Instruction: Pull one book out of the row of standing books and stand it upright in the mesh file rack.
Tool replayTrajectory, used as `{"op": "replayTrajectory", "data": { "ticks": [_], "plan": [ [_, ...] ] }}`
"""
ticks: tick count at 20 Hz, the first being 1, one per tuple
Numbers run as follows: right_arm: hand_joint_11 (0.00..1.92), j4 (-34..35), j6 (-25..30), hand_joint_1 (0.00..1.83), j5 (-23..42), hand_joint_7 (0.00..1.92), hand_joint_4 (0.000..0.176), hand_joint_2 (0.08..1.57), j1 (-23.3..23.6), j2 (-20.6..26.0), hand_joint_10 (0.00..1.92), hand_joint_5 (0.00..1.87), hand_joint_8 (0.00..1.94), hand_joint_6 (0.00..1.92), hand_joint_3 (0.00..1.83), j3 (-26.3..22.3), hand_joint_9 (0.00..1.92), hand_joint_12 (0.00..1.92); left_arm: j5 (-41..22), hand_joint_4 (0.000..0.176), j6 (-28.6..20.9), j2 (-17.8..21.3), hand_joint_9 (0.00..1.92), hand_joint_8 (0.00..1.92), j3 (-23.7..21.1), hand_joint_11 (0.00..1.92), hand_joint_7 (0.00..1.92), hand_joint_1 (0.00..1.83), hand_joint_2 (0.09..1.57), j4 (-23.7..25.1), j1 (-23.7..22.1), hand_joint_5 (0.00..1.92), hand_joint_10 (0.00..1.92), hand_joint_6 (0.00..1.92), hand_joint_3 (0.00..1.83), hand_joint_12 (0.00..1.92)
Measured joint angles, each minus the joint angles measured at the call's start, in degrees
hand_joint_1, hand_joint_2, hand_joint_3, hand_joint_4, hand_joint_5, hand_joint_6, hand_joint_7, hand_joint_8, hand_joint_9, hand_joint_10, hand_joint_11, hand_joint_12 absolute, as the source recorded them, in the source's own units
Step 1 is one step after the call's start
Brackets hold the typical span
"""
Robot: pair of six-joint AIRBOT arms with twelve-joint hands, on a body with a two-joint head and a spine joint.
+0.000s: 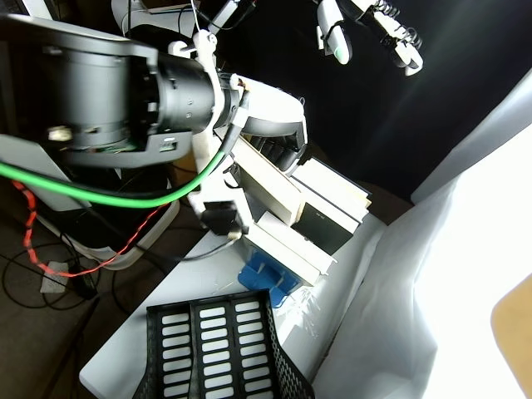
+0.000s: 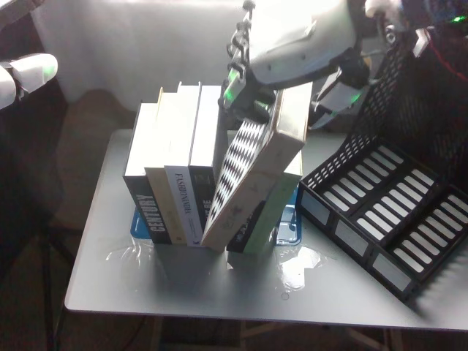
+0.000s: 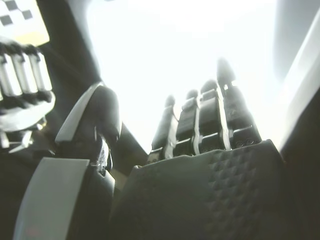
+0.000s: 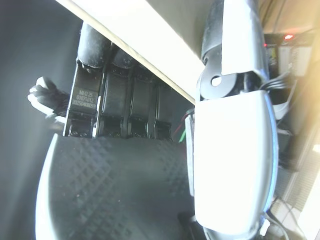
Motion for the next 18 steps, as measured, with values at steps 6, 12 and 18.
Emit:
{"op": "replayTrajectory", "data": {
  "ticks": [6,12,18],
  "plan": [
    [0.09,-0.3,2.6,1.19,0.6,0.69,0.0,1.25,4.8,3.4,1.55,0.81,1.43,1.33,0.01,-0.7,0.49,1.92,0.5,0.044,-0.3,-0.7,0.0,0.0,0.3,0.0,0.0,0.42,1.49,1.0,-0.7,0.1,0.0,0.02,0.0,0.0],
    [0.59,-3.7,4.3,1.23,0.3,0.86,0.0,1.21,9.6,7.3,1.67,0.77,1.37,1.16,0.0,-1.7,0.85,1.92,0.6,0.065,-0.3,-0.7,0.0,0.0,0.5,0.0,0.0,0.45,1.47,1.5,-1.4,0.09,0.0,0.01,0.0,0.0],
    [0.22,-12.5,10.2,1.36,-1.9,0.94,0.0,1.19,18.8,11.3,1.4,0.7,1.16,1.3,0.0,-4.5,0.78,1.79,1.4,0.06,-0.5,-2.1,0.0,0.0,0.7,0.0,0.0,0.38,1.49,3.0,-3.0,0.06,0.0,0.0,0.0,0.0]
  ]
}}
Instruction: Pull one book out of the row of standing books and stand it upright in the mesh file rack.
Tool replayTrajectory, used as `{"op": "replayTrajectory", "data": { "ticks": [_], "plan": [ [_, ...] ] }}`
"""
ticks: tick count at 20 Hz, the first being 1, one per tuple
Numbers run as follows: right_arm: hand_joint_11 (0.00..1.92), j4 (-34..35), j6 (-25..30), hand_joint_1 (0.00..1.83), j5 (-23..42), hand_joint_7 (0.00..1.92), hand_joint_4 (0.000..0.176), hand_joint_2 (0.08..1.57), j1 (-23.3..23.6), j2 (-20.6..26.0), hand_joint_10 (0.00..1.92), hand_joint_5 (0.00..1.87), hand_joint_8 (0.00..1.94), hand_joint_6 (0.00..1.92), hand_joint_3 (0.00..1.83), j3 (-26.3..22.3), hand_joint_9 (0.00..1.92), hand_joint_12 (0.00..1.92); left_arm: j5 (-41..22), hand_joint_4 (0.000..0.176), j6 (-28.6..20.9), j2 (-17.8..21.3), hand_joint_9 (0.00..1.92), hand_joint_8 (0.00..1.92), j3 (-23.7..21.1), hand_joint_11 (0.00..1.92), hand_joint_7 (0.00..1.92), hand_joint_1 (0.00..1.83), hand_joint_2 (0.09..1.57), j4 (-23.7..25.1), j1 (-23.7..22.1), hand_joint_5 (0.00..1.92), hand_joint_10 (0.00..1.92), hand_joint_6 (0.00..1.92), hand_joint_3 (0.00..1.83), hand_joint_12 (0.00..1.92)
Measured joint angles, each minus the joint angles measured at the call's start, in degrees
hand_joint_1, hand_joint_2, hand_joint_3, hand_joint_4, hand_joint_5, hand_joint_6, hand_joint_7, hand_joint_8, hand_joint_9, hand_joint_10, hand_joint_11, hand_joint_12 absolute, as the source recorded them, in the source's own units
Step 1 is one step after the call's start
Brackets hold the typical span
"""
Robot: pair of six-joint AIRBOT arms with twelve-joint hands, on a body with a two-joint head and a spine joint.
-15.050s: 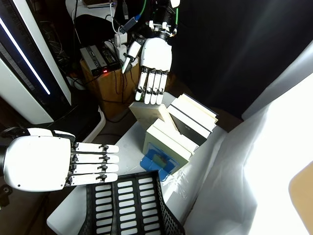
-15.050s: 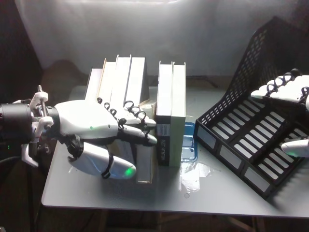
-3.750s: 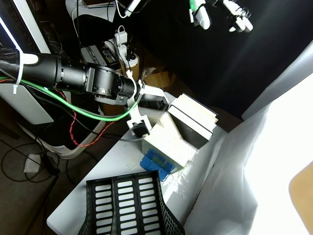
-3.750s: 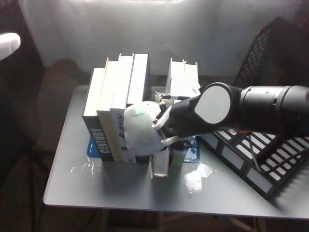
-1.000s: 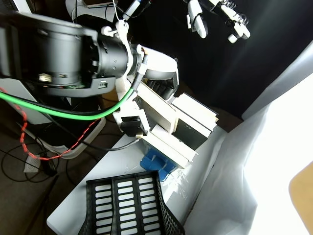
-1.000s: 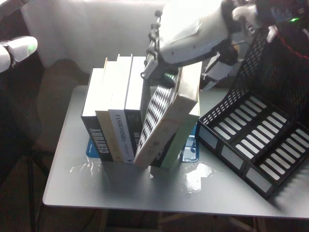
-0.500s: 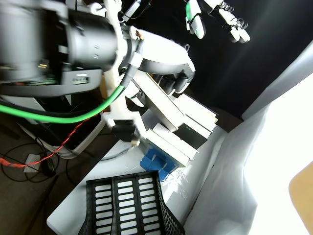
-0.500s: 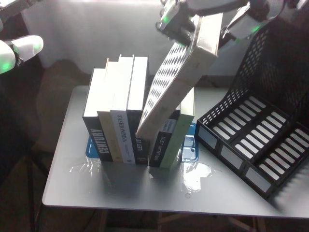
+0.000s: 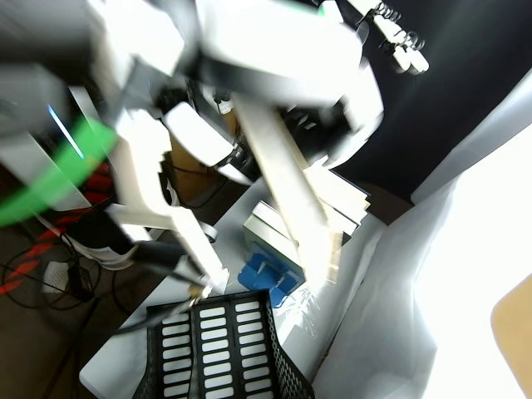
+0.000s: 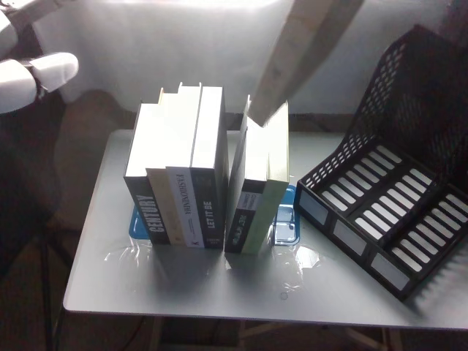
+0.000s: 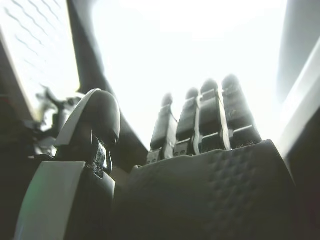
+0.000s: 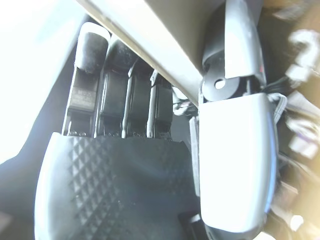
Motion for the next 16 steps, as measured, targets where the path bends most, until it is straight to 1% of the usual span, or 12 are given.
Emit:
{"op": "replayTrajectory", "data": {
  "ticks": [1,2,3,4,5,6,7,9,10,12,15,16],
  "plan": [
    [0.41,-2.6,2.3,1.36,0.5,0.9,0.0,1.19,1.6,1.0,1.36,0.71,1.2,1.31,0.0,-0.8,0.8,1.71,0.1,0.061,0.0,-0.2,0.0,0.0,0.2,0.0,0.0,0.4,1.49,0.3,-0.1,0.06,0.0,0.0,0.0,0.0],
    [0.41,-4.3,3.5,1.36,0.7,0.9,0.0,1.19,2.7,1.9,1.36,0.71,1.2,1.31,0.0,-1.4,0.8,1.71,0.4,0.061,0.0,-0.3,0.0,0.0,0.3,0.0,0.0,0.4,1.49,0.2,-0.3,0.06,0.0,0.0,0.0,0.0],
    [0.36,-7.1,5.3,1.36,0.5,0.91,0.0,1.18,4.2,3.1,1.36,0.79,1.18,1.25,0.0,-2.1,0.77,1.74,0.6,0.063,0.0,-0.3,0.0,0.0,0.3,0.0,0.0,0.45,1.48,-0.1,-0.5,0.06,0.0,0.0,0.0,0.0],
    [0.13,-10.4,6.9,1.35,-0.1,0.89,0.0,1.19,4.9,3.9,1.43,0.78,1.21,1.29,0.0,-2.6,0.69,1.83,0.7,0.065,0.0,-0.3,0.0,0.0,0.3,0.0,0.0,0.43,1.49,-0.2,-0.5,0.06,0.0,0.0,0.0,0.0],
    [0.13,-12.5,8.0,1.35,-0.2,0.89,0.0,1.19,5.3,4.5,1.43,0.78,1.21,1.29,0.0,-2.9,0.69,1.83,0.7,0.065,0.0,-0.3,0.0,0.0,0.3,0.0,0.0,0.43,1.49,0.0,-0.5,0.06,0.0,0.0,0.0,0.0],
    [0.0,-16.6,10.3,1.2,-0.2,0.76,0.0,1.22,5.9,5.4,1.35,0.81,1.31,1.33,0.0,-3.5,0.56,1.86,1.0,0.069,0.0,-0.3,0.0,0.0,0.3,0.0,0.0,0.41,1.49,0.4,-0.6,0.04,0.0,0.0,0.0,0.0],
    [0.09,-21.4,13.0,1.31,0.3,0.78,0.0,1.23,6.8,6.8,1.49,0.79,1.31,1.34,0.0,-4.3,0.6,1.86,1.2,0.068,0.0,-0.3,0.0,0.0,0.3,0.0,0.0,0.4,1.48,0.5,-0.7,0.05,0.0,0.0,0.0,0.0],
    [0.2,-27.0,16.7,1.34,0.2,0.84,0.0,1.2,8.1,7.7,1.47,0.81,1.21,1.28,0.0,-4.9,0.7,1.79,1.5,0.062,0.0,-0.3,0.0,0.0,0.3,0.0,0.0,0.34,1.49,0.3,-0.7,0.04,0.0,0.0,0.0,0.0],
    [0.33,-29.9,18.4,1.35,-0.6,0.86,0.0,1.19,8.2,8.0,1.47,0.77,1.17,1.25,0.0,-5.1,0.78,1.76,1.6,0.067,0.0,-0.3,0.0,0.0,0.2,0.0,0.0,0.33,1.48,0.5,-0.7,0.05,0.0,0.0,0.0,0.0],
    [0.41,-32.6,20.2,1.36,0.2,0.88,0.0,1.18,8.2,8.7,1.39,0.73,1.1,1.27,0.0,-5.2,0.87,1.69,1.6,0.071,0.0,-0.4,0.0,0.0,0.2,0.0,0.0,0.37,1.47,0.7,-0.8,0.05,0.0,0.0,0.0,0.0],
    [0.55,-35.5,22.1,1.37,1.0,0.9,0.0,1.17,7.6,9.6,1.41,0.74,1.05,1.24,0.0,-5.2,0.89,1.68,2.0,0.074,0.0,-0.3,0.0,0.0,0.0,0.0,0.0,0.39,1.47,0.5,-0.8,0.03,0.0,0.0,0.0,0.0],
    [0.98,-36.0,22.2,1.26,0.8,0.95,0.0,1.16,6.7,9.6,1.72,0.82,1.19,1.12,0.0,-5.2,1.05,1.87,2.0,0.065,0.0,-0.3,0.0,0.0,-0.2,0.0,0.0,0.4,1.47,0.5,-0.8,0.04,0.0,0.0,0.0,0.0]
  ]
}}
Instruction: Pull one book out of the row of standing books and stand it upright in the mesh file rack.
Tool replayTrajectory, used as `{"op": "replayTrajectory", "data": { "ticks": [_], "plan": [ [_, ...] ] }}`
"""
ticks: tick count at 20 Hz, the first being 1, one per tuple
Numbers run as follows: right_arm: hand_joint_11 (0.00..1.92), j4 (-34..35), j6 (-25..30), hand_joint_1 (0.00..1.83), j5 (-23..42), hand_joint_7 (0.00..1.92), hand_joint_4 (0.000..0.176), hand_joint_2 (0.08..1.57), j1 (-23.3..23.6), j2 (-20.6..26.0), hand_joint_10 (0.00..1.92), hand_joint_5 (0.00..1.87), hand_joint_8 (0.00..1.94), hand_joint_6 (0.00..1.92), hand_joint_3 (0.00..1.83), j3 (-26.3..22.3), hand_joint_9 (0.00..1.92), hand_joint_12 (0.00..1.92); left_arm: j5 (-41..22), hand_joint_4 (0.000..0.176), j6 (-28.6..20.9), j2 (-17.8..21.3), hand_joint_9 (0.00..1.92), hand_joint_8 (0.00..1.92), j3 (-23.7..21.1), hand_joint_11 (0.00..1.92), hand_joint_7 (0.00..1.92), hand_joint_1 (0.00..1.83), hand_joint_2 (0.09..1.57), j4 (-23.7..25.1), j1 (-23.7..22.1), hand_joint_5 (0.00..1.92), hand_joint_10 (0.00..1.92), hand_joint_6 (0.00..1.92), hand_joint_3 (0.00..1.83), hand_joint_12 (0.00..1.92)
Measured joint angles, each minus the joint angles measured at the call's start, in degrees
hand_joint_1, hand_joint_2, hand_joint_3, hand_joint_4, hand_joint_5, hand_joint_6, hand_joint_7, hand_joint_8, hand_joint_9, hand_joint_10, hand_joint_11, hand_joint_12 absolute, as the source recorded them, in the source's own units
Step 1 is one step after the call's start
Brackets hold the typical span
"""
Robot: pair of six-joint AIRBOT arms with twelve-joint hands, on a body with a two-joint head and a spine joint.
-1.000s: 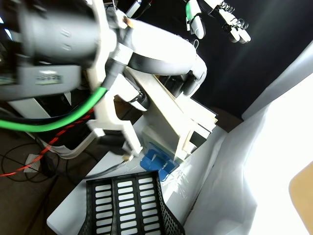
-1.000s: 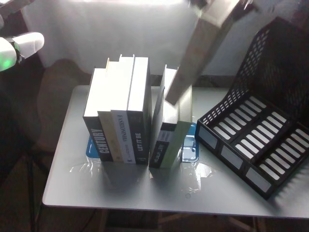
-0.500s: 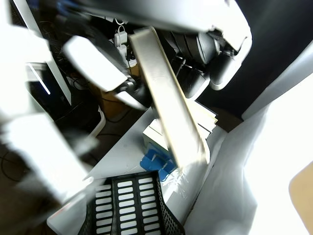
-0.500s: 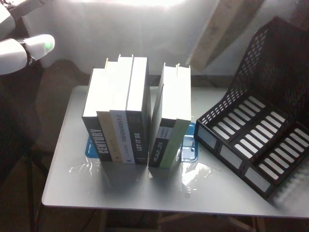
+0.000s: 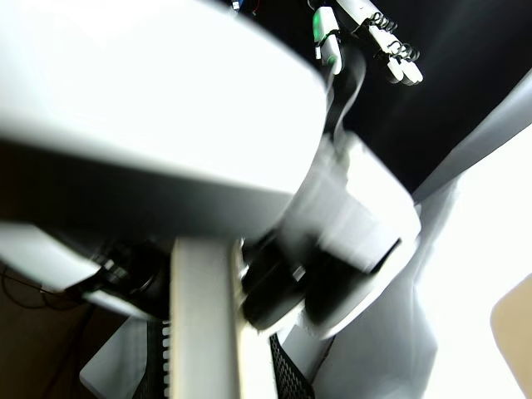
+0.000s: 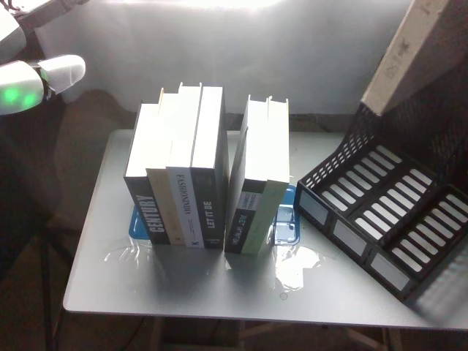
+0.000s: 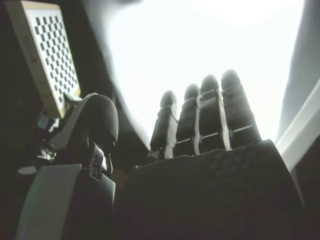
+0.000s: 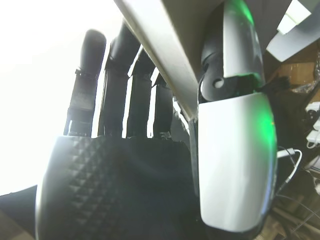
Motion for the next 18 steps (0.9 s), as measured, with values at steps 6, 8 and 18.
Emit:
{"op": "replayTrajectory", "data": {
  "ticks": [6,8,18],
  "plan": [
    [0.73,-0.2,1.0,1.37,-0.1,0.9,0.0,1.16,-5.2,0.1,1.46,0.84,1.1,1.08,0.0,0.5,0.85,1.77,-0.2,0.01,-0.3,0.0,0.0,0.0,-0.3,0.0,0.0,0.5,1.46,-0.2,0.3,0.07,0.0,0.01,0.0,0.0],
    [1.13,-0.2,1.3,1.25,-1.0,0.9,0.0,1.17,-6.3,0.0,1.87,0.88,1.39,0.96,0.0,0.7,1.05,1.91,-0.3,0.003,-0.4,0.0,0.0,0.0,-0.9,0.0,0.0,0.49,1.45,-0.7,0.5,0.07,0.0,0.01,0.0,0.0],
    [0.98,0.1,1.7,1.35,-6.6,0.95,0.0,1.14,-17.5,-7.1,1.44,0.86,1.06,0.98,0.0,5.3,0.98,1.76,-1.6,0.0,-0.8,0.1,0.0,0.0,-1.1,0.0,0.0,0.45,1.49,-1.3,2.5,0.06,0.0,0.0,0.01,0.0]
  ]
}}
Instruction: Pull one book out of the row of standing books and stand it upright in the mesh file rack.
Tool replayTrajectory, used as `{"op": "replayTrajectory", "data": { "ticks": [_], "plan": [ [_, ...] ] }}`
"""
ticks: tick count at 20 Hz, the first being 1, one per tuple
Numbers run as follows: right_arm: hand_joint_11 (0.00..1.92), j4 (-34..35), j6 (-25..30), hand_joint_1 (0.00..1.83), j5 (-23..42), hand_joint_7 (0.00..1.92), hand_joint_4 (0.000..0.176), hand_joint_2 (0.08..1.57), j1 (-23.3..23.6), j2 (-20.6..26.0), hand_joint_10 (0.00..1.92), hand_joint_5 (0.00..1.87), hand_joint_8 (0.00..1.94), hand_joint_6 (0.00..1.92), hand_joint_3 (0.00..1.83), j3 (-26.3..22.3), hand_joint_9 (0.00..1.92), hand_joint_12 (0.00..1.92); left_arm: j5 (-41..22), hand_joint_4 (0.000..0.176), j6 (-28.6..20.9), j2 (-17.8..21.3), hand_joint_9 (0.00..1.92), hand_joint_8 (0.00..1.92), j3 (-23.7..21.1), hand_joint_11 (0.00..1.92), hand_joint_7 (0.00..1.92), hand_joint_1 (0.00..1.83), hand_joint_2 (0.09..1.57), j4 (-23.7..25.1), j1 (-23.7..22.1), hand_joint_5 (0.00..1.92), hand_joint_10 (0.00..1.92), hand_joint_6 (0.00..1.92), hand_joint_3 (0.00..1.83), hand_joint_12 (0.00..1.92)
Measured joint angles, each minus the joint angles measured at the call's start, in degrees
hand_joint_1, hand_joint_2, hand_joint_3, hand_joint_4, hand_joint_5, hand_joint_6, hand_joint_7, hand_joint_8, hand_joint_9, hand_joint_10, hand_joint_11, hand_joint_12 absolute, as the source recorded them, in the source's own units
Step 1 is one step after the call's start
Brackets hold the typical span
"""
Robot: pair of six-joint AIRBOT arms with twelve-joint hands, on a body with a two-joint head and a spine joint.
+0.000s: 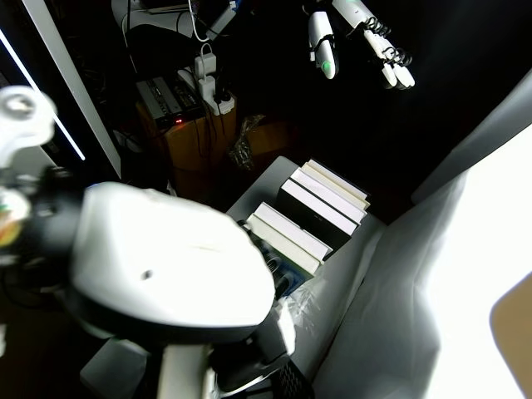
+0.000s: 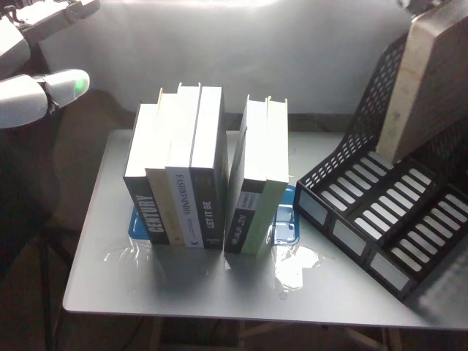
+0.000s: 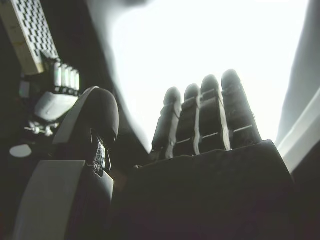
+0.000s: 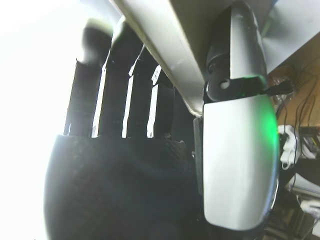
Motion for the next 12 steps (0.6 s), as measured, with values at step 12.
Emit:
{"op": "replayTrajectory", "data": {
  "ticks": [12],
  "plan": [
    [0.82,0.6,-0.2,1.37,-6.2,0.91,0.0,1.15,-8.3,-7.0,1.49,0.91,1.18,0.8,0.0,6.5,0.9,1.79,-2.6,0.0,-0.9,-0.5,0.0,0.0,0.0,0.0,0.0,0.62,1.45,-1.6,2.6,0.09,0.0,0.0,0.0,0.0]
  ]
}}
